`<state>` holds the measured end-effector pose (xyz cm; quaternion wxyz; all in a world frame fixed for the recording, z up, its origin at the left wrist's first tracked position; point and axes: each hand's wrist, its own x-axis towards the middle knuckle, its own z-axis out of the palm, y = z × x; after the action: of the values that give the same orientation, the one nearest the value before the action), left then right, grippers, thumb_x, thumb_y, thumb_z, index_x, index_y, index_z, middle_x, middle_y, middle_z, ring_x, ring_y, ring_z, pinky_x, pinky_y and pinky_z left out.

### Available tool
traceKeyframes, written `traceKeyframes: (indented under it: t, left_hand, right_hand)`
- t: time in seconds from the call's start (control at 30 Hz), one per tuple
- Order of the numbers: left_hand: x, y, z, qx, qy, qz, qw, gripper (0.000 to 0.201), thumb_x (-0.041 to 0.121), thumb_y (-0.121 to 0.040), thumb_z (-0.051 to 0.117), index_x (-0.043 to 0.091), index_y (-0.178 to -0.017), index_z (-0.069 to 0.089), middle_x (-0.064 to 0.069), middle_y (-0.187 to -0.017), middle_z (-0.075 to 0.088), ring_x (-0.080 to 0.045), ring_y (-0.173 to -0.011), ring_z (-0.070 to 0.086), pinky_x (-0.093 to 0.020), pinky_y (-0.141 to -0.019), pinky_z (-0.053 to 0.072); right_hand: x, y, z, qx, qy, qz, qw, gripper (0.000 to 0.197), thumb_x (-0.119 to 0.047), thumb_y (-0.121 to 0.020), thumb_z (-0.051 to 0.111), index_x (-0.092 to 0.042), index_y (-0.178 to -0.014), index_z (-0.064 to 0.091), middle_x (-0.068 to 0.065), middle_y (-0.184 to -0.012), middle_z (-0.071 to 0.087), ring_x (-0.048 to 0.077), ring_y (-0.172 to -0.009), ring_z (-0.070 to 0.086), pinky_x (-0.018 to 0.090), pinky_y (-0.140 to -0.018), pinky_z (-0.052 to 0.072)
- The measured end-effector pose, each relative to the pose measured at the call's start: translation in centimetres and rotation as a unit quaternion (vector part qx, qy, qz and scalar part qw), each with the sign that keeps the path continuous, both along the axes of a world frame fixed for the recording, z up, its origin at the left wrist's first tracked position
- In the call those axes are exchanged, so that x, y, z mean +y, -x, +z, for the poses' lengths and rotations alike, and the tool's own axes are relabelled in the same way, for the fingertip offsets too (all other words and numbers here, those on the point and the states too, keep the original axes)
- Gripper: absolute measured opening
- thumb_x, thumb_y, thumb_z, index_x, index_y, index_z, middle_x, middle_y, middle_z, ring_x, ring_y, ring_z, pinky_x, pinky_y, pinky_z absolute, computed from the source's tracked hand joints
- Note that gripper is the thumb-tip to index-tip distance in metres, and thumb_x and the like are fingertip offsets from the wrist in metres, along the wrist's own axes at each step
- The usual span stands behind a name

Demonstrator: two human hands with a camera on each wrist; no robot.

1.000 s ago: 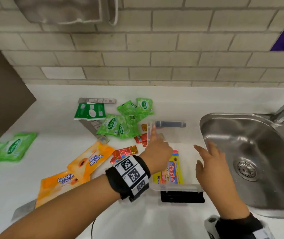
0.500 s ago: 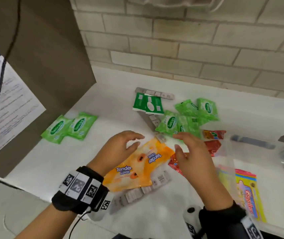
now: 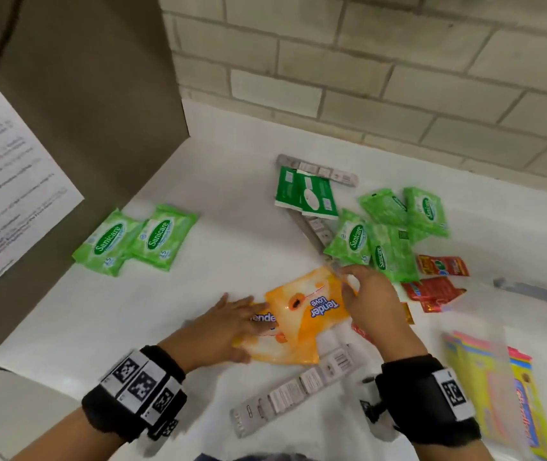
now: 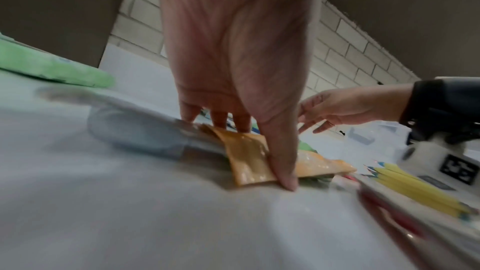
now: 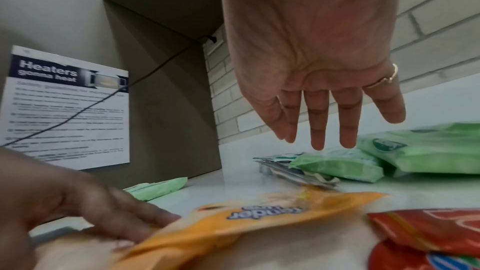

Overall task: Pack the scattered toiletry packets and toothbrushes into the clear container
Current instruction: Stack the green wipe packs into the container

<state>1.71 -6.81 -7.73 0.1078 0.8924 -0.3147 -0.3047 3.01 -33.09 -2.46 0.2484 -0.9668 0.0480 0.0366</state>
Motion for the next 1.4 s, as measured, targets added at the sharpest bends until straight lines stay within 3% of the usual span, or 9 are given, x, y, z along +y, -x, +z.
traceKeyframes:
  t: [0.1,0.23,0.5,0.67,0.8,0.93,1.17,1.27,1.4]
  left_hand:
    - [0.0,-2.6,0.1,0.037,-0.009,0.004,0.999,0.078,0.091,-0.052,0.021,0.067,-0.123,-0.001,0.015,-0.153,-0.012,-0.016,-0.142,-0.015,-0.050,-0.114,-0.005]
    - [0.2,-4.4,-0.4,0.039,0.034,0.040,0.998,0.115,0.096,-0.039,-0.008,0.046,-0.139,0.021,0.017,-0.148,-0.015,-0.020,-0.143,-0.015,-0.051,-0.114,-0.007]
    - [1.6,-6.6,0.9,-0.066,0.169,0.247,0.952,0.032,0.033,-0.087,0.059,0.028,-0.118,0.060,-0.001,-0.147,0.039,-0.018,-0.141,0.026,-0.036,-0.117,0.006]
    - [5.8,-10.8,1.3,-0.212,0.073,0.398,0.889,0.056,0.028,-0.081,0.066,0.011,-0.131,0.048,-0.024,-0.139,0.043,-0.040,-0.128,0.039,-0.047,-0.108,0.032]
    - [5.9,-11.7,0.3,-0.147,-0.110,0.419,0.889,0.085,0.055,-0.081,0.055,0.013,-0.145,0.018,-0.024,-0.151,0.017,-0.045,-0.137,0.018,-0.059,-0.110,0.020]
    - [4.9,-11.5,0.4,-0.096,-0.119,0.382,0.912,0.076,0.059,-0.085,0.044,0.035,-0.146,0.005,0.002,-0.158,-0.005,-0.045,-0.141,-0.006,-0.066,-0.109,0.004]
    - [2.1,-9.7,2.3,-0.125,-0.095,0.339,0.927,0.081,0.049,-0.072,0.068,0.035,-0.140,0.026,-0.017,-0.142,0.032,-0.041,-0.123,0.033,-0.045,-0.099,0.036]
    - [1.5,-9.4,2.6,-0.139,-0.094,0.369,0.914,0.083,0.053,-0.067,0.069,0.032,-0.137,0.029,-0.019,-0.123,0.049,-0.040,-0.113,0.044,-0.042,-0.093,0.038]
    - [0.0,-9.2,4.2,-0.095,0.006,0.409,0.907,0.081,0.034,-0.072,0.073,0.030,-0.140,0.028,-0.026,-0.115,0.043,-0.043,-0.097,0.055,-0.041,-0.089,0.044]
  right_hand:
    - [-1.1,-1.0,0.0,0.009,-0.013,-0.036,0.999,0.031,-0.009,-0.085,0.056,-0.009,-0.115,0.063,0.014,-0.121,0.062,0.032,-0.107,0.059,0.035,-0.088,0.047]
    - [-1.1,-4.4,-0.5,-0.013,-0.046,-0.071,0.996,0.037,-0.008,-0.085,0.057,-0.003,-0.122,0.055,0.021,-0.123,0.060,0.035,-0.111,0.057,0.036,-0.090,0.046]
    - [2.4,-10.0,-2.7,0.068,0.003,-0.196,0.978,0.057,-0.039,-0.080,0.061,-0.009,-0.125,0.042,0.016,-0.135,0.036,0.045,-0.116,0.040,0.049,-0.095,0.040]
    - [1.4,-9.8,-2.1,0.073,-0.104,-0.213,0.969,0.043,-0.022,-0.073,0.060,-0.014,-0.114,0.047,0.010,-0.132,0.034,0.041,-0.112,0.039,0.048,-0.096,0.038]
    - [2.4,-6.1,-0.9,-0.075,-0.125,-0.144,0.979,0.068,-0.047,-0.060,0.046,-0.008,-0.116,0.052,0.017,-0.132,0.041,0.036,-0.118,0.041,0.044,-0.095,0.035]
    - [3.1,-2.2,0.6,-0.127,-0.199,-0.076,0.969,0.057,-0.025,-0.069,0.060,-0.009,-0.123,0.049,0.006,-0.124,0.041,0.022,-0.111,0.044,0.035,-0.100,0.036]
    - [2.0,2.0,2.6,-0.126,-0.289,-0.041,0.948,0.052,-0.024,-0.073,0.055,-0.021,-0.123,0.042,-0.006,-0.120,0.039,-0.006,-0.109,0.039,0.000,-0.091,0.026]
    - [0.3,3.9,4.7,-0.141,-0.330,-0.045,0.932,0.046,-0.024,-0.077,0.057,-0.031,-0.119,0.040,-0.019,-0.118,0.040,-0.022,-0.110,0.035,0.014,-0.097,0.031]
    - [-4.2,7.5,8.3,-0.201,-0.322,-0.099,0.920,0.051,-0.034,-0.069,0.055,-0.031,-0.119,0.045,-0.009,-0.122,0.045,0.008,-0.119,0.045,0.040,-0.101,0.043]
